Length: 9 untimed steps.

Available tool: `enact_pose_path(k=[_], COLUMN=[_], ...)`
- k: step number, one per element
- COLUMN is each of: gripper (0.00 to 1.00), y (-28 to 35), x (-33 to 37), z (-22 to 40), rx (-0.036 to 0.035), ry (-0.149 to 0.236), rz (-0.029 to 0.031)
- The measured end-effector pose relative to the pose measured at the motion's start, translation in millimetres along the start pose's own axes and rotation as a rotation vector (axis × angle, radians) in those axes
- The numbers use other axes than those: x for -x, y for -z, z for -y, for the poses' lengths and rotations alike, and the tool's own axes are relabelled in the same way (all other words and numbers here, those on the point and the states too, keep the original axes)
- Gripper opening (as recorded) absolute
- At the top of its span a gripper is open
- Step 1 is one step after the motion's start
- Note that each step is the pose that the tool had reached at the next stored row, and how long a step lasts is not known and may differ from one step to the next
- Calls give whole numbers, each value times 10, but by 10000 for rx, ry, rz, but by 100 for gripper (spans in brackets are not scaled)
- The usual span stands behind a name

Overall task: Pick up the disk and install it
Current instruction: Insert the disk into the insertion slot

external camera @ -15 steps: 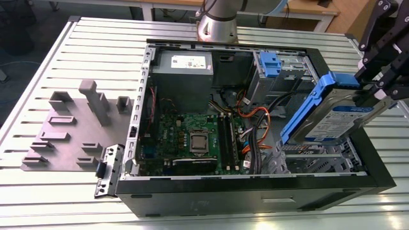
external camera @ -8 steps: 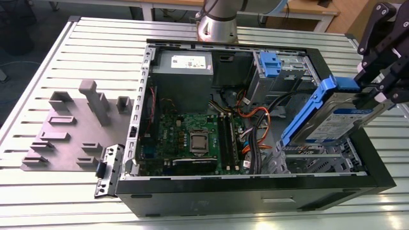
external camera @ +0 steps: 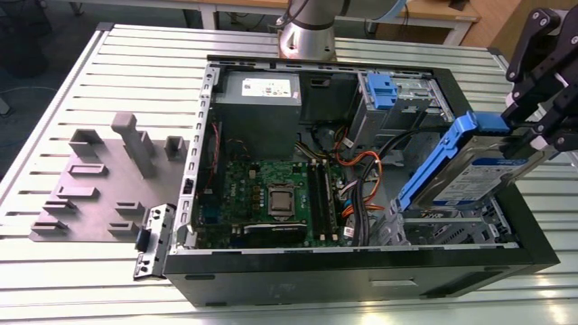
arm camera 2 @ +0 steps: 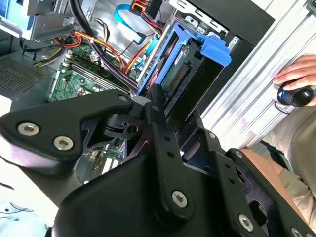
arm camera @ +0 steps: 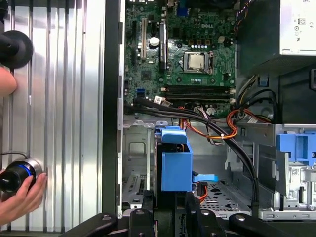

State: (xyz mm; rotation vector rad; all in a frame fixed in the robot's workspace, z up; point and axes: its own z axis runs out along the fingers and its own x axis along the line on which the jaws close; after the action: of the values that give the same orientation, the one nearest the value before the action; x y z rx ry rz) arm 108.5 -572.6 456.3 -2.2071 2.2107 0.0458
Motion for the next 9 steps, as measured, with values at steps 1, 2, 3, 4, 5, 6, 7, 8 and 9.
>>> enact_pose_path(k=[1, 2, 3, 4, 5, 6, 7, 8, 9], gripper=[35, 35, 35, 35, 35, 35, 35, 35, 35], y=[-4, -10, -16, -20, -23, -26, -27, -31, -37], x=[-1, -2, -2, -2, -3, -3, -3, -3, -3], z=[1, 1, 3, 5, 7, 8, 8, 9, 9], rx=[0, -1, -2, -3, -5, -5, -6, -6, -6], ry=[-9, -34, -68, -104, -135, -162, -169, -176, -188], rz=[-2, -3, -1, -1, -1, -1, -2, 0, 1])
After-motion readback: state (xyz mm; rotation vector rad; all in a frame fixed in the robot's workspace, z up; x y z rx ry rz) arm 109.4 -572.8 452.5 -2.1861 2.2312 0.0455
